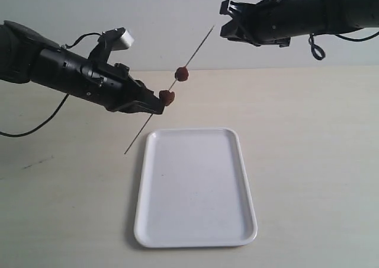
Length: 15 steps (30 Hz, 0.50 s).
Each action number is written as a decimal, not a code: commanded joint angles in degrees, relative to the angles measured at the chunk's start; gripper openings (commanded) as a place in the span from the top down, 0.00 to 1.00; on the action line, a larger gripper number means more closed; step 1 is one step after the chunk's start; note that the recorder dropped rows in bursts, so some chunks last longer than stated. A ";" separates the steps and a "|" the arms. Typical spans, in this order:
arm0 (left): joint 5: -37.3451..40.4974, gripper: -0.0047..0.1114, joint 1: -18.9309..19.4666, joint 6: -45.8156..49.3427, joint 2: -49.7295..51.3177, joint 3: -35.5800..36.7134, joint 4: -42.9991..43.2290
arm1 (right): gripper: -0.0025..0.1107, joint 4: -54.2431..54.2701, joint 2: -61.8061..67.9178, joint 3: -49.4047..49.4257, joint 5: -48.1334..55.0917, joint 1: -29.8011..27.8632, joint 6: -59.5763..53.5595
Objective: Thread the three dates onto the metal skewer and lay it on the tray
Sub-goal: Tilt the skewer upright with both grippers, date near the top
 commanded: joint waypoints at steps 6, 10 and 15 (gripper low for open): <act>8.10 0.96 -0.16 -4.88 0.68 -0.48 -4.60 | 0.87 12.86 -0.34 -0.31 -10.49 2.68 -10.56; 9.58 0.96 -0.31 -4.88 0.81 -0.48 -6.98 | 0.87 13.16 -0.34 -0.31 -9.76 2.68 -10.83; 11.00 0.96 -1.82 -4.76 1.35 -0.48 -8.65 | 0.87 14.82 -0.34 -0.31 -9.66 2.68 -10.83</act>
